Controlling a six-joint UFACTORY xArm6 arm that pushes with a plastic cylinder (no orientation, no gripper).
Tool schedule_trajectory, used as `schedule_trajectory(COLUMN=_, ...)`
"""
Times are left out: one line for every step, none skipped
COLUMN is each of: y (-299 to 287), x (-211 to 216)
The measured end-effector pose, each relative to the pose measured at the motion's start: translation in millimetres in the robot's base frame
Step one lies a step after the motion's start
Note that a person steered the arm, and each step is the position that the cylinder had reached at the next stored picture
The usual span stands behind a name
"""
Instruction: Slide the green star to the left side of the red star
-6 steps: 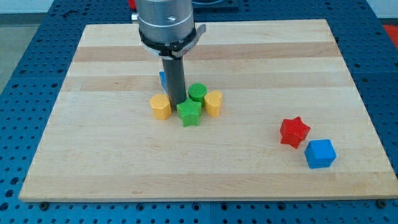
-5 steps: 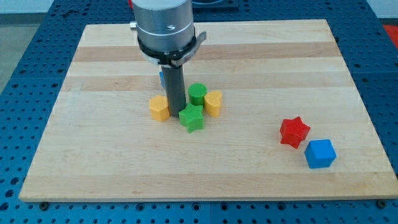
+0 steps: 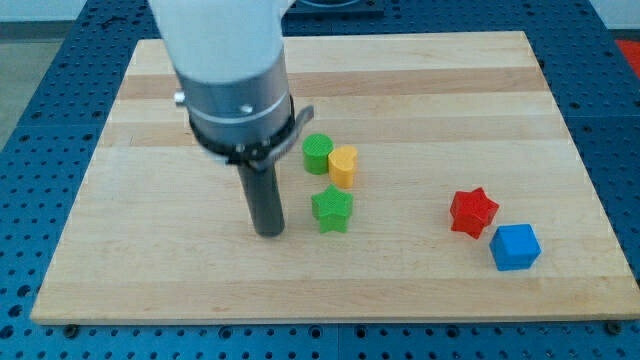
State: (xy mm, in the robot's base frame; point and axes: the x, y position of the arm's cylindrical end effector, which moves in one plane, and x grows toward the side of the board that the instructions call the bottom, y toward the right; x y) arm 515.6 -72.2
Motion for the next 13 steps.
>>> schedule_trajectory(y=22, x=-31)
schedule_trajectory(y=118, x=-5)
schedule_trajectory(y=178, x=24)
schedule_trajectory(y=156, x=30)
schedule_trajectory(y=130, x=17)
schedule_trajectory(y=94, x=11)
schedule_trajectory(y=66, x=-5)
schedule_trajectory(y=31, x=-13)
schedule_trajectory(y=4, x=15)
schedule_trajectory(y=46, x=39)
schedule_trajectory(y=82, x=39)
schedule_trajectory(y=109, x=38)
schedule_trajectory(y=155, x=38)
